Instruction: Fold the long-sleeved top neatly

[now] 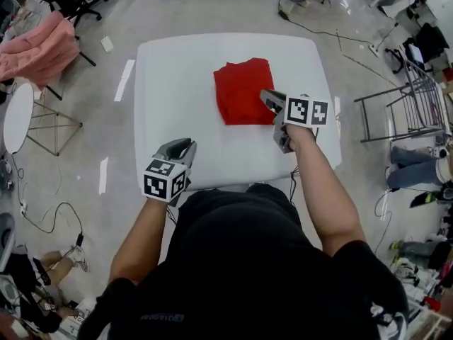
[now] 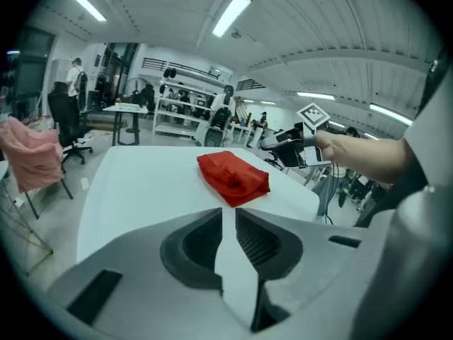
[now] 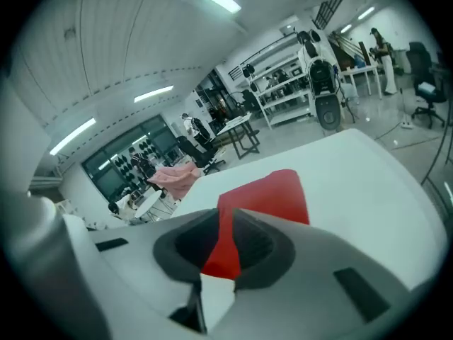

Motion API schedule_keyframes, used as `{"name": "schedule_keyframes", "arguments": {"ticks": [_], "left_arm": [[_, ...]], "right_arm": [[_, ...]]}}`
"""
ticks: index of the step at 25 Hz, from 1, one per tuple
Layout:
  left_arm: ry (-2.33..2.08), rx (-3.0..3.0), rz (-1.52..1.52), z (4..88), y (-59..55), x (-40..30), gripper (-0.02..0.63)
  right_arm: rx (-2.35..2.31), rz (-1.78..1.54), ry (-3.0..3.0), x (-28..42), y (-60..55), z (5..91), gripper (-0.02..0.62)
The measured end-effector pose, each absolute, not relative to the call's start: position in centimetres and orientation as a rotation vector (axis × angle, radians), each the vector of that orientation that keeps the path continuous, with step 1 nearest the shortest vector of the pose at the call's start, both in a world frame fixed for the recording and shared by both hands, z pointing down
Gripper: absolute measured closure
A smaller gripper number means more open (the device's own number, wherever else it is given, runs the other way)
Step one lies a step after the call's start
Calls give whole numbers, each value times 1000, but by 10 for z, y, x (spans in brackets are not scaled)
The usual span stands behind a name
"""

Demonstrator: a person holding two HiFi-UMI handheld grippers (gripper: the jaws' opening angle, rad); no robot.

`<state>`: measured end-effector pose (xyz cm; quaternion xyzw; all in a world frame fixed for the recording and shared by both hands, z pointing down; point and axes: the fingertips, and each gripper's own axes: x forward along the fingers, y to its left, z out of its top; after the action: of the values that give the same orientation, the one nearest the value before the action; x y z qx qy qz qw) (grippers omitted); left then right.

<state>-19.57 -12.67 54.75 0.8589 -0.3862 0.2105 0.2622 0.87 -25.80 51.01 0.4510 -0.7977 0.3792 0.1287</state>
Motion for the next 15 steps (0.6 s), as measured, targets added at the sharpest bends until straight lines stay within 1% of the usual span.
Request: {"name": "schedule_keyframes", "arguments": {"ticks": [1, 2, 5, 7, 11, 15], "left_arm": [[-995, 2356, 587, 547, -129, -183, 538], [-952, 2382, 605, 548, -133, -170, 518], [-870, 2422, 656, 555, -144, -138, 503], [-840, 2428, 679, 560, -153, -119, 491], [-835, 2380, 725, 580, -172, -89, 474], [-853, 2281, 751, 603, -183, -76, 472]], "right_arm": [[1342, 1039, -2301, 24, -253, 511, 532], [1366, 962, -2272, 40, -248, 514, 531], [1366, 738, -2132, 80, -227, 538, 513], [1318, 683, -2067, 93, -211, 558, 490], [1214, 661, -2042, 91, -194, 591, 444], [1095, 508, -2042, 66, -196, 611, 413]]}}
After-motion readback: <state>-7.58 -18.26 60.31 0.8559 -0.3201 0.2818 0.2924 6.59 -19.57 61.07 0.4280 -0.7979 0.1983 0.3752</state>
